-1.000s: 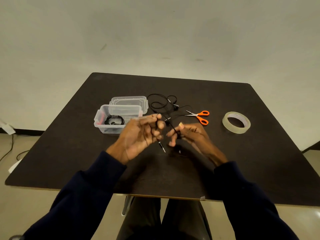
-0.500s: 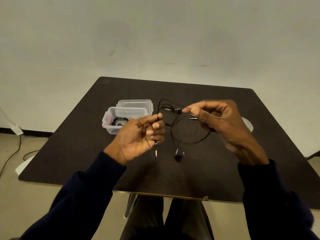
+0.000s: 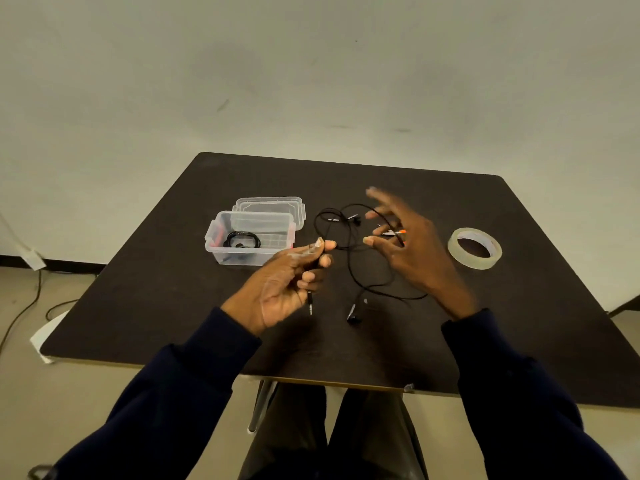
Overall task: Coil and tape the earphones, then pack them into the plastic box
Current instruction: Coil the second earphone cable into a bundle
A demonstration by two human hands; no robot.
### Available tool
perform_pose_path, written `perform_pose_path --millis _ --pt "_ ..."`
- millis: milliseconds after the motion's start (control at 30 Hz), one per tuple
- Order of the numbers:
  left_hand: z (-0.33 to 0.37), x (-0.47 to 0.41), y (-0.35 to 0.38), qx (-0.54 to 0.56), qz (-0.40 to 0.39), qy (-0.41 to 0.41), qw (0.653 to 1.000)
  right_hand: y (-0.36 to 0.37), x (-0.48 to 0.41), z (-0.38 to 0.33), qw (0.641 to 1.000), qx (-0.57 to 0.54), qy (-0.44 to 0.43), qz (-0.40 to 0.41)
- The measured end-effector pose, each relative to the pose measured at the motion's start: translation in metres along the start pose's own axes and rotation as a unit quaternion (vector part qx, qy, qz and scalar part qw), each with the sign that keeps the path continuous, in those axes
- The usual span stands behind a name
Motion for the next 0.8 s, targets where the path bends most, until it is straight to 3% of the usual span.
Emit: perform_pose_path --millis 133,233,333,433,667,733,800 --pt "0.001 0.001 0.019 0.048 -0.083 -0.012 0.995 0.025 -0.010 -0.013 0.996 0.029 -0.066 -0.045" --pt "0.008 0.001 0.028 0.056 -0.127 0.010 0.990 0.036 -0.013 -0.004 0.999 -0.015 -0.033 -0.032" --pt "0.020 -0.002 0.030 0.072 -0.111 0.052 0.990 0.057 -0.006 0.008 0.995 -0.079 0.021 -0.053" --pt "0.033 -0.004 0.024 0.084 -0.069 0.103 0.989 0.075 0.007 0.006 0.993 -0.106 0.021 -0.047" --pt "0.044 -0.006 0.031 0.162 -0.097 0.121 0.975 0.094 0.033 0.010 0.989 -0.138 0.045 -0.022" --pt "0.047 -0.008 0.028 0.146 -0.092 0.147 0.974 0.095 0.039 0.008 0.989 -0.141 0.048 -0.022" --pt "0.050 -0.012 0.018 0.058 -0.048 0.194 0.978 0.095 0.045 0.001 0.991 -0.121 0.037 -0.039"
Point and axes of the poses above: each hand's wrist, its own x-axis away from the middle knuckle, its own y-axis out of the palm, z = x × y, the point moved 10 cm from there along -x, towards the middle knuckle, and after that the axes turned 1 degree about -y, right-handed, at the moved point
